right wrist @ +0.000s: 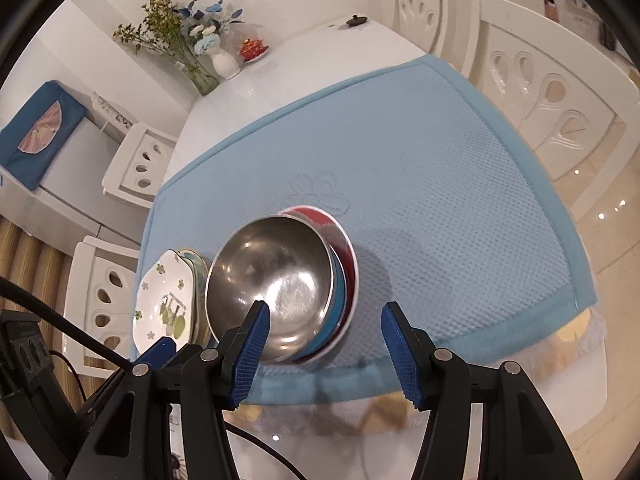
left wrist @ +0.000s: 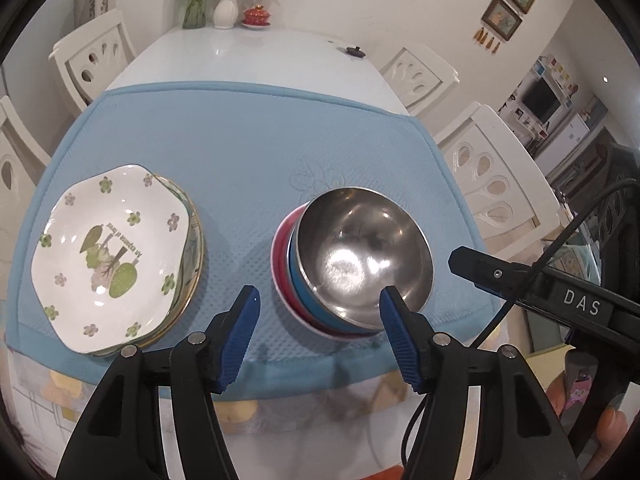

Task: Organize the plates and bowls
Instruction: 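Lift the nested bowl stack and carry it over the plate stack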

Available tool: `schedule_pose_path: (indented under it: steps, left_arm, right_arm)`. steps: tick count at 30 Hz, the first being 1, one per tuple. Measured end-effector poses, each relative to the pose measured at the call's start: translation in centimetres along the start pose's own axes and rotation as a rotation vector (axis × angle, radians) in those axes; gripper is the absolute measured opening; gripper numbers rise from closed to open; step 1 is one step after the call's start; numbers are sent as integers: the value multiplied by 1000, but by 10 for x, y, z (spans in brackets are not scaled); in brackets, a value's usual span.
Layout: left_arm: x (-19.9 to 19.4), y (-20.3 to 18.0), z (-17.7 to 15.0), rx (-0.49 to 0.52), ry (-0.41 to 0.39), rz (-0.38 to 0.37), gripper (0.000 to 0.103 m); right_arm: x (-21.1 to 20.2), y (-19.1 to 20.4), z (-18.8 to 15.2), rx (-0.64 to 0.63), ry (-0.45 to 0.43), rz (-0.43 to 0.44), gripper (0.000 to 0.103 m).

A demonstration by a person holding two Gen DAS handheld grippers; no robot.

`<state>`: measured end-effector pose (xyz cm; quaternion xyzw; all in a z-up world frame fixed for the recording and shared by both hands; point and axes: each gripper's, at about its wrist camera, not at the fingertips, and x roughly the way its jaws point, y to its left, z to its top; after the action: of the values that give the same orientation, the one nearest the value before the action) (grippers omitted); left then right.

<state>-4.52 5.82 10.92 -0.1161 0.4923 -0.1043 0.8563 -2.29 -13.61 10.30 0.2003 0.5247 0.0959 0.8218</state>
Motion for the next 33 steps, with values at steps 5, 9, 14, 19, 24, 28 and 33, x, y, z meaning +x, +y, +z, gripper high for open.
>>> schedule_pose_path:
  steps: [5, 9, 14, 19, 24, 28, 33]
  left_arm:
    - [22, 11, 13, -101, 77, -127, 60]
    - [34, 18, 20, -144, 74, -84, 60]
    - [58, 16, 22, -142, 112, -30, 60]
    - [77, 19, 21, -166, 128, -15, 60]
    - [85, 32, 20, -209, 139, -49, 60]
    - [91, 40, 17, -247, 152, -65, 60]
    - [104, 40, 13, -240, 196, -87, 60]
  right_arm:
    - [17, -3, 22, -100, 84, 65, 56]
    - [34, -8, 29, -131, 131, 75, 56]
    - [67, -19, 36, -97, 225, 109, 56]
    - [94, -30, 44, -35, 295, 162, 56]
    - [108, -29, 47, -53, 323, 157, 56]
    - [118, -24, 50, -70, 338, 170, 56]
    - [129, -23, 52, -79, 353, 170, 56]
